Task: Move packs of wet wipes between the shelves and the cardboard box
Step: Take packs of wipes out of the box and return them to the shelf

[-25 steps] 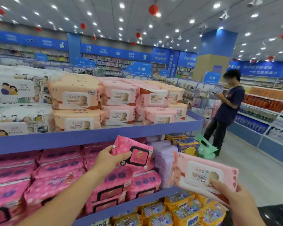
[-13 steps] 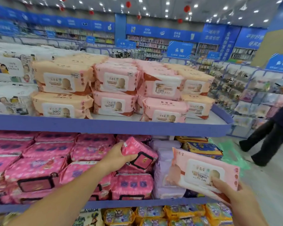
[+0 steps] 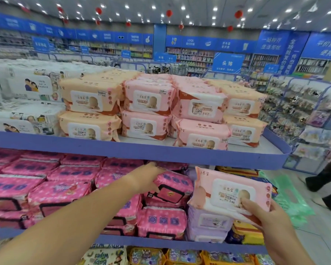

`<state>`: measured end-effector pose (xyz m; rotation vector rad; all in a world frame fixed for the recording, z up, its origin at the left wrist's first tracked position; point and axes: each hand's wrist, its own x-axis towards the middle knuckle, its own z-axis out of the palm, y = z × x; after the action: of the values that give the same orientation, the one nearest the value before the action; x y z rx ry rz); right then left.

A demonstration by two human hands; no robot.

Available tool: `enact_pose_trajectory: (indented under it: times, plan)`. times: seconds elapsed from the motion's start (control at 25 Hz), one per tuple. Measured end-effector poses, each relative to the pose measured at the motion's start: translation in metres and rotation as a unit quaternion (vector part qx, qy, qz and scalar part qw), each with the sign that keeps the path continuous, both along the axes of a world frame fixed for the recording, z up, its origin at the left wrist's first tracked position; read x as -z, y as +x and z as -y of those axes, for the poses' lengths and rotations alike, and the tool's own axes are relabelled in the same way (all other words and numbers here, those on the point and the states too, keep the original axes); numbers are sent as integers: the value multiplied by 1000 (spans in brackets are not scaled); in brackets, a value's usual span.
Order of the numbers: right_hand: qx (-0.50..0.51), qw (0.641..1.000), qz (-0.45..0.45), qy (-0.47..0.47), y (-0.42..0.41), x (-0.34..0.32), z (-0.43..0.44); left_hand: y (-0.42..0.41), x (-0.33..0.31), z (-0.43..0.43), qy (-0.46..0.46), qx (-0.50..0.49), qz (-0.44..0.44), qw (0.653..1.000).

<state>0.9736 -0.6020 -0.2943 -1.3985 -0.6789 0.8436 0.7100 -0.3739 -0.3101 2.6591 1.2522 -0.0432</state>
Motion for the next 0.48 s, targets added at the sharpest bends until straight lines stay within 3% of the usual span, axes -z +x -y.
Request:
enact_pose_trajectory:
  times: [0.08, 0.28, 0.48]
  plan:
    - [-5, 1000, 0, 4, -1, 1, -5, -5, 16, -1, -1, -27, 36, 999]
    - [-22, 1000, 11, 7, -9, 3, -21, -2, 33, -10, 30, -55, 26, 998]
    - [-53, 998, -7, 17, -24, 3, -32, 1, 29, -10, 107, -65, -107, 986]
